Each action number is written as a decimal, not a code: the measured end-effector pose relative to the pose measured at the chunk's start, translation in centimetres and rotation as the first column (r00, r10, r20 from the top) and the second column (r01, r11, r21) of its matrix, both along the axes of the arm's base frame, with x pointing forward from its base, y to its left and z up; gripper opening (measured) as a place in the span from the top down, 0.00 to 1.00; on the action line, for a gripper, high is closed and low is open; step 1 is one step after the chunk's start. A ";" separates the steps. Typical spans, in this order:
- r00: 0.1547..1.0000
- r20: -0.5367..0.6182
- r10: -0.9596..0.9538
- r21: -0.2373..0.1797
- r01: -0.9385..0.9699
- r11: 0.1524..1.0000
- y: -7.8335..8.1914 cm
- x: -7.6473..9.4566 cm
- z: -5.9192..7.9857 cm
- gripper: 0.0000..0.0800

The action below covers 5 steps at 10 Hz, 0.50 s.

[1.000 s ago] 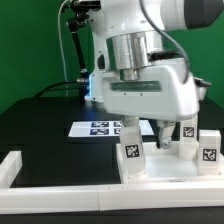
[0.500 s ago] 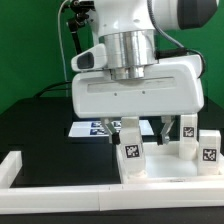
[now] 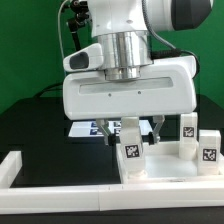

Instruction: Assemble square table

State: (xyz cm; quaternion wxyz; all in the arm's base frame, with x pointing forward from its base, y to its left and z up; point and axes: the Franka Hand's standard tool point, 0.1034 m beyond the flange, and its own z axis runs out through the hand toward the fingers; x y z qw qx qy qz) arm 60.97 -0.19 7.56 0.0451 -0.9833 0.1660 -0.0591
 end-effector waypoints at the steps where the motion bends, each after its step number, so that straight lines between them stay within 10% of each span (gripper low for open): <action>1: 0.998 -0.005 -0.066 0.009 0.066 0.998 0.0 0.0 0.0 0.47; 2: 0.990 -0.011 -0.140 0.018 0.141 0.990 0.0 0.0 0.0 0.64; 5: 0.929 -0.039 -0.367 0.044 0.368 0.929 0.2 0.0 -0.1 0.64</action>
Offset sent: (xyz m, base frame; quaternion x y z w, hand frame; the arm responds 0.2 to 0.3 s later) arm 0.0000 0.0000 0.0000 0.0000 0.0000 0.1938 0.9810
